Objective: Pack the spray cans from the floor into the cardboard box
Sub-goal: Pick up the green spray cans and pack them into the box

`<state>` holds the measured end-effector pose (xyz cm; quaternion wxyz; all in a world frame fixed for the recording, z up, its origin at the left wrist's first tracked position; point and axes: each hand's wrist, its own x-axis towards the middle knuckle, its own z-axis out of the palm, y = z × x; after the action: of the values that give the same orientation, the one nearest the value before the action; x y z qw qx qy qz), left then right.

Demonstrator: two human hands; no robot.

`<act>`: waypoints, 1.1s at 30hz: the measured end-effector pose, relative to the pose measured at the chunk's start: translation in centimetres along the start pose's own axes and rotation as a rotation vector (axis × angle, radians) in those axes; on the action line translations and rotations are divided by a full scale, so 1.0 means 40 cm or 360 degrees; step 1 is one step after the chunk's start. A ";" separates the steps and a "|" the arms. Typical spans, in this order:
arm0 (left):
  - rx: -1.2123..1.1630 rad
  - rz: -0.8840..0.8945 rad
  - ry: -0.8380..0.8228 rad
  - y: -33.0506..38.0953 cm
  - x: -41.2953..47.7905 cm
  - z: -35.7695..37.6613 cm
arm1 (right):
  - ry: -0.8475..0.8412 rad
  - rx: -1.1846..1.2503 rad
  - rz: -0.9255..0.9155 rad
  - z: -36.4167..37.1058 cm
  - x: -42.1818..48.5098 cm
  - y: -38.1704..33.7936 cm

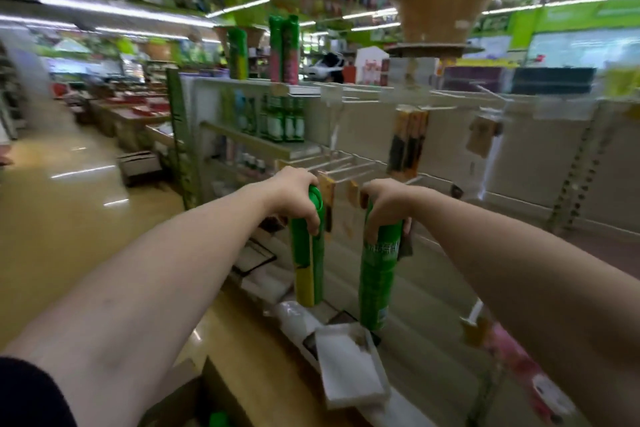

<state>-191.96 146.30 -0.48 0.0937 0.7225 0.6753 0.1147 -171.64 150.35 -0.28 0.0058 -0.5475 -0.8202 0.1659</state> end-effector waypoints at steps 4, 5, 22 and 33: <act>0.0034 -0.0181 0.0012 -0.207 -0.009 -0.042 | -0.0057 -0.0025 -0.0102 0.034 0.119 -0.168; 0.0027 -0.0227 0.0000 -0.256 -0.013 -0.046 | -0.0077 -0.0036 -0.0126 0.048 0.150 -0.207; -0.0124 -0.0861 -0.0137 -0.878 -0.021 0.151 | -0.0478 -0.0178 -0.0550 0.423 0.654 -0.647; -0.0212 -0.1398 -0.0275 -1.049 -0.034 0.449 | -0.0741 -0.0496 -0.1008 0.832 0.895 -0.692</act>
<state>-226.83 148.24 -29.89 0.2357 0.3668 0.8987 0.0465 -217.16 164.16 -30.18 -0.2118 -0.2107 -0.9426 0.1493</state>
